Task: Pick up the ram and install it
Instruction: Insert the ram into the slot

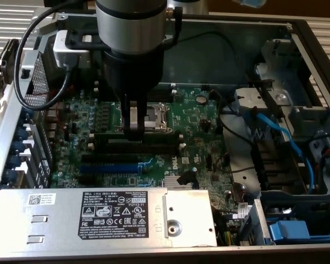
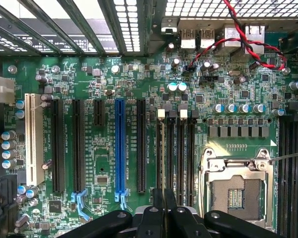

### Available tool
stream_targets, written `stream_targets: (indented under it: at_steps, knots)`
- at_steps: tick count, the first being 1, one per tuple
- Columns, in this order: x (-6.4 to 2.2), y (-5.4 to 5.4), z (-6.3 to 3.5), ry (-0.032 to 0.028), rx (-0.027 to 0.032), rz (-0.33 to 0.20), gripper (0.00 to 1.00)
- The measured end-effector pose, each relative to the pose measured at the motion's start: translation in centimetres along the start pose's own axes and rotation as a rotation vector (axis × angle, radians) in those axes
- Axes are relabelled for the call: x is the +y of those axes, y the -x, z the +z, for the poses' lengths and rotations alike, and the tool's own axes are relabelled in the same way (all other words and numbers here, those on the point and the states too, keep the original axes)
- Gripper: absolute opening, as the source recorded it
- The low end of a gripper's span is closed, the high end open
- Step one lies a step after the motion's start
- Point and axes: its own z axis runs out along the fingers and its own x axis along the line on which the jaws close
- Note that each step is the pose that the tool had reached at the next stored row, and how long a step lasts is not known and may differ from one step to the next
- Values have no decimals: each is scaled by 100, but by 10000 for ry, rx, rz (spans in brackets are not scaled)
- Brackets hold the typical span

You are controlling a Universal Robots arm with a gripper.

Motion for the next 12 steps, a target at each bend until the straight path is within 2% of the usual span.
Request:
stream_targets:
  at_steps: [12]
  knots:
    - [0, -1, 18, 1, 2, -1, 12]
